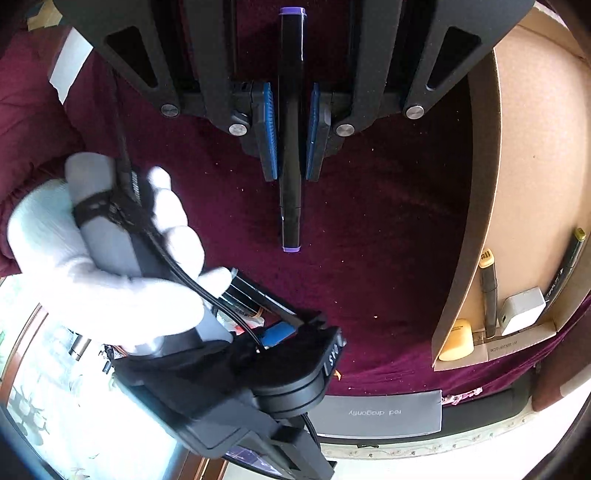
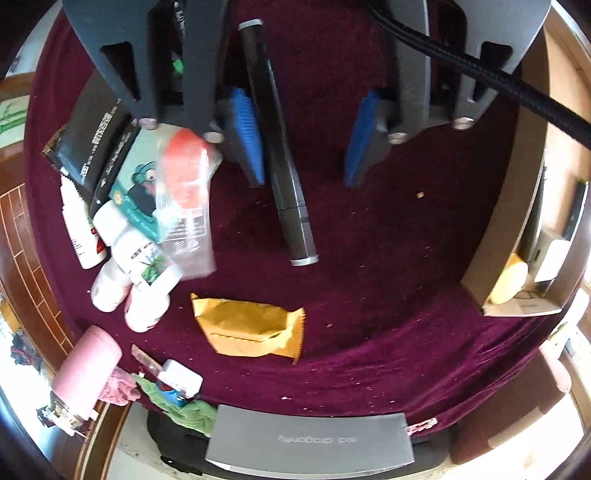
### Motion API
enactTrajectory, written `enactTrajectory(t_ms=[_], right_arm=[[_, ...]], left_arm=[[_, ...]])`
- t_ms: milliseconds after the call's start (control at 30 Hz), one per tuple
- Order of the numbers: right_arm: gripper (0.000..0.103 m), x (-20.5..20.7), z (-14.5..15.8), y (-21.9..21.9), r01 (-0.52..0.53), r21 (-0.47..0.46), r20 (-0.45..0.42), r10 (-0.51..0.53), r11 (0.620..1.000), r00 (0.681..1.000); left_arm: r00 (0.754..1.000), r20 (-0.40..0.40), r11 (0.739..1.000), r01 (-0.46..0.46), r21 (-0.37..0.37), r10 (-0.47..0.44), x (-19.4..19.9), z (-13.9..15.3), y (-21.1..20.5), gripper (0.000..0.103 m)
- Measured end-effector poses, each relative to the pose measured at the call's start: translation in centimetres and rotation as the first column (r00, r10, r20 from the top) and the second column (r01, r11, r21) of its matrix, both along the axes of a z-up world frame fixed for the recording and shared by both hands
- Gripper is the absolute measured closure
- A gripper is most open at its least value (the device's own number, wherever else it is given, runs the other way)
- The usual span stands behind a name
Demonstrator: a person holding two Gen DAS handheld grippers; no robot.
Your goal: Organize objects
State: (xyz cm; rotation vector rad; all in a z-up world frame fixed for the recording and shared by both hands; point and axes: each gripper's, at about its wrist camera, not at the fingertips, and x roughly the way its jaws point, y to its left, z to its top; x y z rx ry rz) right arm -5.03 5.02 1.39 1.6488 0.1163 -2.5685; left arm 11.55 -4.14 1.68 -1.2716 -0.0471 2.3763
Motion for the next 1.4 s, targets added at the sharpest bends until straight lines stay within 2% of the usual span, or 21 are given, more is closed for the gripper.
enactTrajectory(t_ms=[100, 300, 467, 567, 633, 700, 733, 767, 800, 833, 933, 967, 1000, 1033, 1067, 1167, 1400], right_arm=[[0.084, 0.6, 0.1, -0.2, -0.021, 0.012, 0.019, 0.021, 1.0, 1.0], [0.087, 3.3, 0.1, 1.4, 0.004, -0.058, 0.071, 0.001, 0.998, 0.997], [0.088, 6.3, 0.1, 3.2, 0.022, -0.104, 0.064, -0.016, 0.994, 0.998], [0.089, 6.3, 0.1, 2.9, 0.016, -0.089, 0.033, -0.013, 0.996, 0.999], [0.08, 5.8, 0.1, 2.5, 0.003, -0.086, 0.016, -0.001, 0.996, 1.0], [0.057, 4.9, 0.1, 1.8, -0.018, -0.084, 0.006, 0.019, 0.996, 1.0], [0.049, 4.6, 0.0, 1.4, -0.033, -0.082, 0.007, 0.034, 0.996, 0.999], [0.033, 4.2, -0.2, 0.7, -0.058, -0.079, 0.009, 0.059, 0.995, 0.998], [0.023, 3.9, -0.4, 0.2, -0.069, -0.07, 0.004, 0.07, 0.995, 0.998], [0.024, 3.9, -0.6, -0.1, -0.067, -0.05, -0.009, 0.066, 0.997, 0.998], [0.031, 4.4, -0.6, -0.2, -0.057, -0.017, -0.034, 0.056, 0.998, 0.998], [0.049, 4.7, -0.3, 0.1, -0.047, -0.018, -0.044, 0.046, 0.999, 0.998], [0.076, 5.0, -0.1, 0.6, -0.032, -0.017, -0.049, 0.031, 0.999, 0.998], [0.087, 5.2, 0.0, 1.1, -0.024, -0.024, -0.044, 0.023, 0.999, 0.999], [0.09, 5.6, 0.1, 1.8, -0.017, -0.057, -0.037, 0.015, 0.998, 0.999], [0.091, 6.9, 0.1, 3.3, 0.012, -0.071, -0.062, -0.017, 0.997, 0.998], [0.09, 10.6, 0.8, 6.1, 0.053, -0.21, -0.089, -0.073, 0.976, 0.993]], left_arm=[[1.0, 0.008, 1.0, -0.003, 0.022, 0.003, 0.0, -0.1, -0.3, 0.091], [1.0, 0.022, 0.998, -0.01, 0.056, 0.009, -0.1, -0.1, -0.8, 0.091], [1.0, 0.007, 1.0, -0.016, 0.023, 0.016, 0.2, -0.1, -0.2, 0.091], [1.0, -0.023, 0.998, -0.015, -0.053, 0.014, 0.7, 0.1, 0.9, 0.091], [0.999, -0.042, 0.994, -0.013, -0.106, 0.009, 0.8, 0.1, 1.6, 0.091], [0.998, -0.06, 0.988, -0.011, -0.156, 0.002, 0.9, -0.1, 2.2, 0.091], [0.997, -0.073, 0.982, -0.006, -0.189, -0.008, 1.1, -0.1, 2.6, 0.091], [0.996, -0.084, 0.977, 0.003, -0.215, -0.021, 1.3, -0.1, 2.9, 0.091], [0.995, -0.094, 0.971, 0.012, -0.238, -0.035, 1.3, -0.1, 3.3, 0.092], [0.994, -0.092, 0.973, 0.031, -0.23, -0.054, 1.4, -0.1, 3.3, 0.092], [0.997, -0.062, 0.988, 0.034, -0.153, -0.044, 1.5, 0.0, 2.0, 0.092], [0.998, -0.051, 0.991, 0.028, -0.129, -0.035, 1.4, 0.0, 1.5, 0.092], [0.999, -0.041, 0.994, 0.023, -0.109, -0.028, 1.1, 0.0, 1.1, 0.092], [0.999, -0.038, 0.995, 0.014, -0.101, -0.018, 1.1, 0.0, 0.8, 0.092], [0.999, -0.038, 0.995, 0.008, -0.095, -0.012, 1.2, 0.0, 0.6, 0.092], [0.999, -0.038, 0.997, 0.003, -0.08, -0.006, 1.3, 0.1, 0.3, 0.092], [0.999, -0.045, 0.998, 0.011, -0.069, -0.014, 2.0, 0.2, 0.4, 0.092]])
